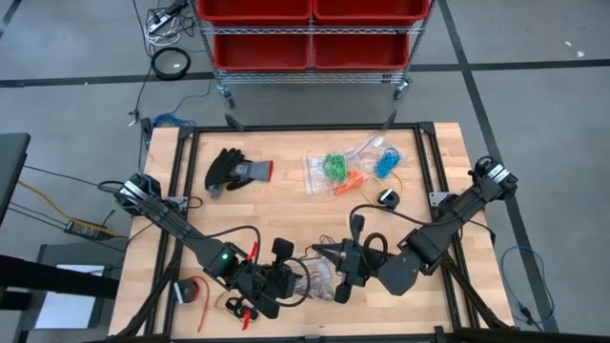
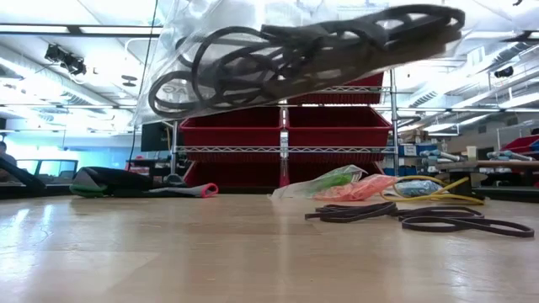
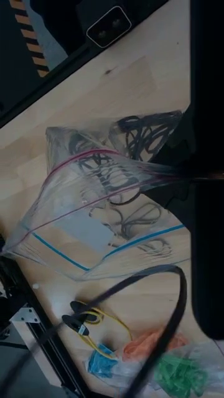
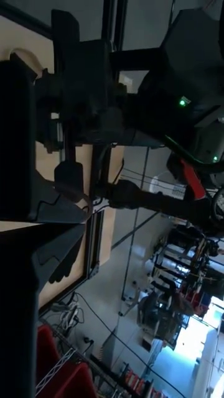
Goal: Sort rubber bands
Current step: Put the black rubber band into the transparent zip bag
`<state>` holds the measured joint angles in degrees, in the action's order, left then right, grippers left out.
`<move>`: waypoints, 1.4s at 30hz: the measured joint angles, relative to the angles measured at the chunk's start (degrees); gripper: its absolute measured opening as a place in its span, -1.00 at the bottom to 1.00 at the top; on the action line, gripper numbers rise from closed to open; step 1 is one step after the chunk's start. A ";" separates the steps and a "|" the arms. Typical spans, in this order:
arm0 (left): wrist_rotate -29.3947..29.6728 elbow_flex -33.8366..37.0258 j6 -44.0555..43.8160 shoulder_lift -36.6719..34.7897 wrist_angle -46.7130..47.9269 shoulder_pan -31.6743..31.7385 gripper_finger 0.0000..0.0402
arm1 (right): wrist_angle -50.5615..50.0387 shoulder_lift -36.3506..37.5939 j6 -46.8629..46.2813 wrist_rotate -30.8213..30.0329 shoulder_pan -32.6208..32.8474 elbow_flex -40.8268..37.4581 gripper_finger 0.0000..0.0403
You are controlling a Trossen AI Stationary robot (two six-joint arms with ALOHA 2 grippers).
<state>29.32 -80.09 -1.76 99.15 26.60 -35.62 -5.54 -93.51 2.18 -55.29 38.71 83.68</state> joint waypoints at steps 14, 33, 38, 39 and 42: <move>0.00 -0.02 0.02 0.00 0.03 0.00 -0.99 | 2.31 0.00 -0.13 0.00 2.22 0.00 -1.00; 0.00 0.00 0.00 0.00 -0.04 0.00 -0.99 | -15.96 -0.02 -21.27 11.61 -1.35 0.00 -1.00; 0.00 0.00 0.00 0.00 -0.12 0.00 -0.99 | -19.75 -0.04 -27.37 18.35 -3.41 -0.32 -1.00; 0.00 0.00 0.00 0.00 -0.11 0.00 -0.99 | -19.79 -0.04 -28.59 19.88 -3.88 -0.80 -1.00; 0.00 0.00 0.00 0.00 -0.15 0.00 -0.99 | -20.05 -0.09 -31.67 24.91 -5.21 -2.36 -1.00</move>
<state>29.32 -80.10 -1.76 99.15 26.46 -35.61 -25.59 -93.60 -29.49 -30.38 33.50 81.32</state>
